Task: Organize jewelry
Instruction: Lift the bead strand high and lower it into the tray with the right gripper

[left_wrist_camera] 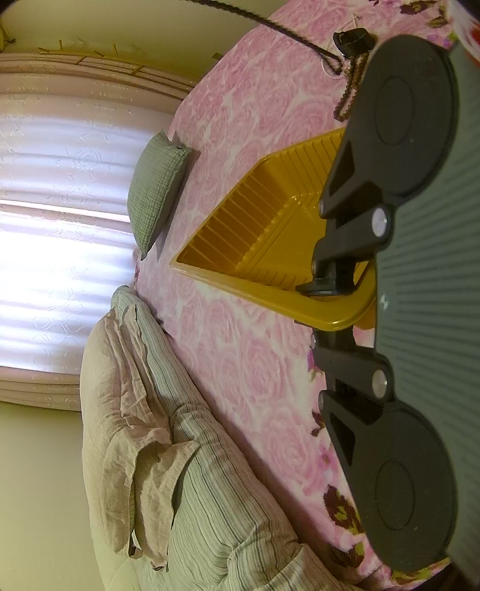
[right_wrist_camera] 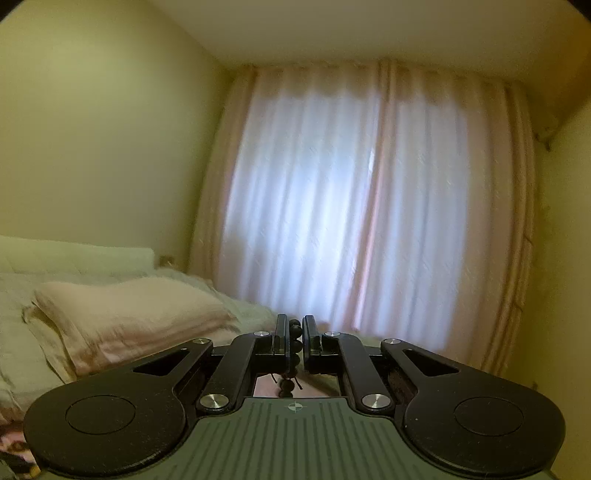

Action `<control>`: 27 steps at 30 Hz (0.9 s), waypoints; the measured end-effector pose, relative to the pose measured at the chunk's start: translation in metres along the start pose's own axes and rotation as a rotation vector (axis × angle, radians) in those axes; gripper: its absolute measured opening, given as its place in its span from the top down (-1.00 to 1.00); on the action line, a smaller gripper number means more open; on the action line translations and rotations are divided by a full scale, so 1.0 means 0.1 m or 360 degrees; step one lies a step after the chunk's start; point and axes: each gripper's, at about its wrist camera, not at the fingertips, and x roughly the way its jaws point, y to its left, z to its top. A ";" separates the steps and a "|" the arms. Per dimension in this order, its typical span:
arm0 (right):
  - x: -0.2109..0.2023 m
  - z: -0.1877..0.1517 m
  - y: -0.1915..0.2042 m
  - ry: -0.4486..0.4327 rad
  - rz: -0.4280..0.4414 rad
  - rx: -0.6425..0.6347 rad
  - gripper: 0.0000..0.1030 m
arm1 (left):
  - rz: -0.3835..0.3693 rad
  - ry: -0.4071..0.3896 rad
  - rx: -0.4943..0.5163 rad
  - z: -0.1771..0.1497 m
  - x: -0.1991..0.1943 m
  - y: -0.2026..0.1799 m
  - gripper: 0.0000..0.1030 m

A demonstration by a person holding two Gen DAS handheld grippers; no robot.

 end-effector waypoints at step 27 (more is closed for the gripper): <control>0.95 -0.58 1.10 0.0389 0.0587 0.0020 0.88 | -0.0019 -0.0007 -0.0021 -0.03 -0.01 0.01 0.86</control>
